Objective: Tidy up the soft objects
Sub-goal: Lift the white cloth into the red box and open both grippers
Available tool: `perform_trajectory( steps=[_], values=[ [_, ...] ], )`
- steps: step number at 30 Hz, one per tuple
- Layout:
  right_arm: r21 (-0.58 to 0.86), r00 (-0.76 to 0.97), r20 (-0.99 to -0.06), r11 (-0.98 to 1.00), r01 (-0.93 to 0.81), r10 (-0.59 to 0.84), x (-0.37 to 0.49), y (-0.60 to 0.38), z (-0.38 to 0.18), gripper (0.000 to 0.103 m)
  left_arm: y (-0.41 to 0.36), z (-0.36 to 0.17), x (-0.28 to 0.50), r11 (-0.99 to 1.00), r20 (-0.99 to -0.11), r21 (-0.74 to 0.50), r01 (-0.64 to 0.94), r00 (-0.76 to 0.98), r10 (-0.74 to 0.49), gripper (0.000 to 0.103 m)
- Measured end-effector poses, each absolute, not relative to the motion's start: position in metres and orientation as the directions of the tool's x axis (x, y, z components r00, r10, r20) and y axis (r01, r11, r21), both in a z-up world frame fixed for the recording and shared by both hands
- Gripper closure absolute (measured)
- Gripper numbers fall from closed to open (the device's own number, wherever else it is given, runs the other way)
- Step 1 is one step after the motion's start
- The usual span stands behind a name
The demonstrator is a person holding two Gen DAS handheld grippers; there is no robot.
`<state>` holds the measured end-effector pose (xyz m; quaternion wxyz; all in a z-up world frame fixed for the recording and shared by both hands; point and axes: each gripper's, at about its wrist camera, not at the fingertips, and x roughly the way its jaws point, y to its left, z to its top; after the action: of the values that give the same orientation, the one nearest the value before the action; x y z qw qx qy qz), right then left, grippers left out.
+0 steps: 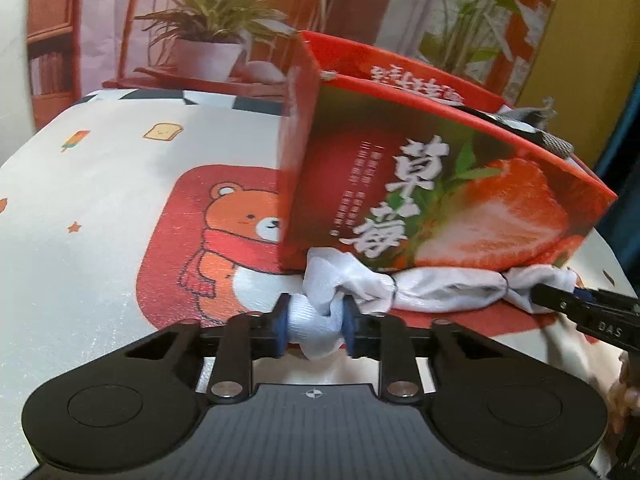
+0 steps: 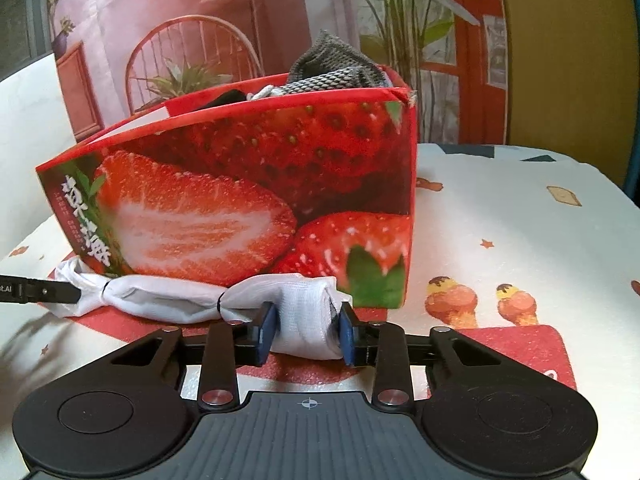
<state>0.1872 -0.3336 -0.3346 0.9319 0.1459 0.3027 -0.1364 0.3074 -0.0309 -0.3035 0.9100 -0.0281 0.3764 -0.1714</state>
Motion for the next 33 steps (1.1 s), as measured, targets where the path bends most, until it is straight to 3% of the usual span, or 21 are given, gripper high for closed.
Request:
perform_trajectory(
  steps=[5,12,21,27,33],
  values=[
    [0.166,0.786,-0.601,0.94,0.299,-0.144,0.187,-0.325,-0.332,0.084,-0.033,-0.301,0.293,0.938,-0.674,-0.17,0.303,0.658,-0.334,0.084],
    [0.202,0.813,-0.565,0.932,0.302,-0.141,0.169,-0.323,-0.314,0.084,-0.028,-0.273,0.271,0.926,-0.621,-0.173,0.335,0.693,-0.366,0.085],
    [0.215,0.915,-0.368,0.942,0.257,-0.166,0.144,-0.332,-0.238,0.084,-0.029,-0.19,0.258,0.903,-0.432,-0.171,0.394,0.794,-0.428,0.085],
    [0.154,0.934,-0.308,0.959,0.238,-0.182,0.16,-0.348,-0.202,0.084,-0.042,-0.171,0.286,0.904,-0.448,-0.161,0.396,0.787,-0.425,0.085],
    [0.137,0.915,-0.362,0.961,0.241,-0.178,0.179,-0.362,-0.205,0.084,-0.057,-0.18,0.315,0.9,-0.529,-0.118,0.42,0.74,-0.415,0.085]
  ],
)
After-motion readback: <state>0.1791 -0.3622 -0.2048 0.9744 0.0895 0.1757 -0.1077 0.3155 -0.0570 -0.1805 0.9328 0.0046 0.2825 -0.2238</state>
